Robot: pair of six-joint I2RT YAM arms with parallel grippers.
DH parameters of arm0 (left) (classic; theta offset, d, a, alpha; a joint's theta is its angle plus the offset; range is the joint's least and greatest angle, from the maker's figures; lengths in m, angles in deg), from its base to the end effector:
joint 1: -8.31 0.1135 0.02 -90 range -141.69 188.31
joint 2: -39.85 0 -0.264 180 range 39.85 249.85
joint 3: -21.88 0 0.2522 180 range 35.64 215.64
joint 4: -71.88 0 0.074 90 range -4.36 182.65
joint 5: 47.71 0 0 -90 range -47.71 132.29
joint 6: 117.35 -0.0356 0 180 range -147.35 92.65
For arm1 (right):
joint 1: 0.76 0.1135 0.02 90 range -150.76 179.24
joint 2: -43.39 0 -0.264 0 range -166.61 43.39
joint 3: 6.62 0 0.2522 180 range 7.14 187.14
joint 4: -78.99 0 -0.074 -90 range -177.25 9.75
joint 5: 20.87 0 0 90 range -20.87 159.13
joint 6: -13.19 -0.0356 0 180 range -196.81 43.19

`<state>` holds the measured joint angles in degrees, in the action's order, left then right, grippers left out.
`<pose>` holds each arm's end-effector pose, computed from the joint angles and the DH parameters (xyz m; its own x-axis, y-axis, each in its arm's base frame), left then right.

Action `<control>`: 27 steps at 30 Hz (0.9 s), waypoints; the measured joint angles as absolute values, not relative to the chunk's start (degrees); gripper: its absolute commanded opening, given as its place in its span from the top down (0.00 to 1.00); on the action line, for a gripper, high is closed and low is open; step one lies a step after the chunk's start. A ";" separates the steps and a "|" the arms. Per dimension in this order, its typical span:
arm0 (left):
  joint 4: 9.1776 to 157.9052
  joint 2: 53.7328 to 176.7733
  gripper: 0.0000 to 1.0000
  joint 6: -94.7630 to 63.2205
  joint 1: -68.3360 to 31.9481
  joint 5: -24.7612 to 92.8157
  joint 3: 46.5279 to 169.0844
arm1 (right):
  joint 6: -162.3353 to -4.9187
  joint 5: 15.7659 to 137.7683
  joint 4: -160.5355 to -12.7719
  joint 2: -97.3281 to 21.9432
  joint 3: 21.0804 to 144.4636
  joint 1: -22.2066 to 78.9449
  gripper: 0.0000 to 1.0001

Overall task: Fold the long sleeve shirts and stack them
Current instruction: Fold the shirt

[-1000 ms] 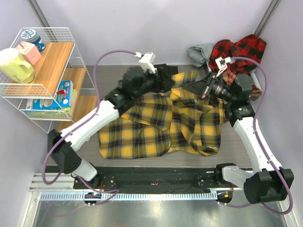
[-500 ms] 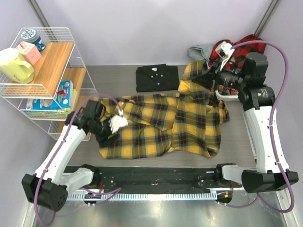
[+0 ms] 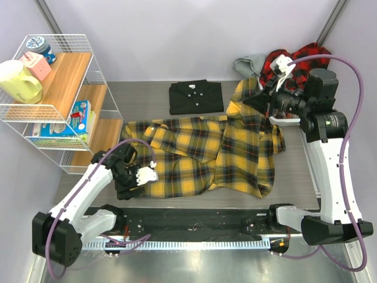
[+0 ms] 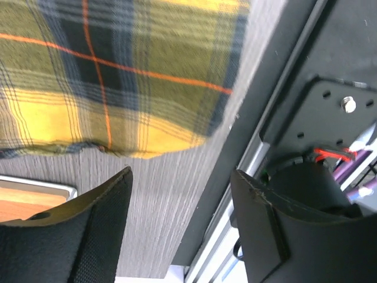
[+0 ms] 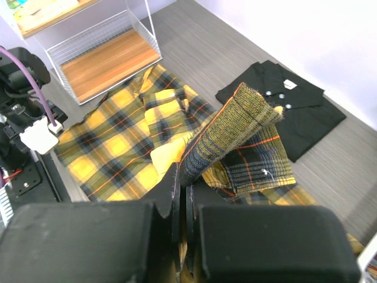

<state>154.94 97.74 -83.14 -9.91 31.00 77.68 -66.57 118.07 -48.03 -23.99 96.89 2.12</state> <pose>0.1317 -0.0507 0.2194 -0.2656 0.9412 -0.2089 0.9639 0.2632 -0.0398 0.2137 0.0376 0.4777 -0.1509 -0.1245 -0.9807 -0.7932 0.6073 0.0449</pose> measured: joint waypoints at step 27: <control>143.45 109.95 0.96 -53.09 -36.36 55.74 76.24 | -65.94 112.65 -48.25 -27.09 101.16 2.01 0.99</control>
<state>143.45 109.95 -53.09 -36.36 55.74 76.24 -65.94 112.65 -48.25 -27.09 101.16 2.01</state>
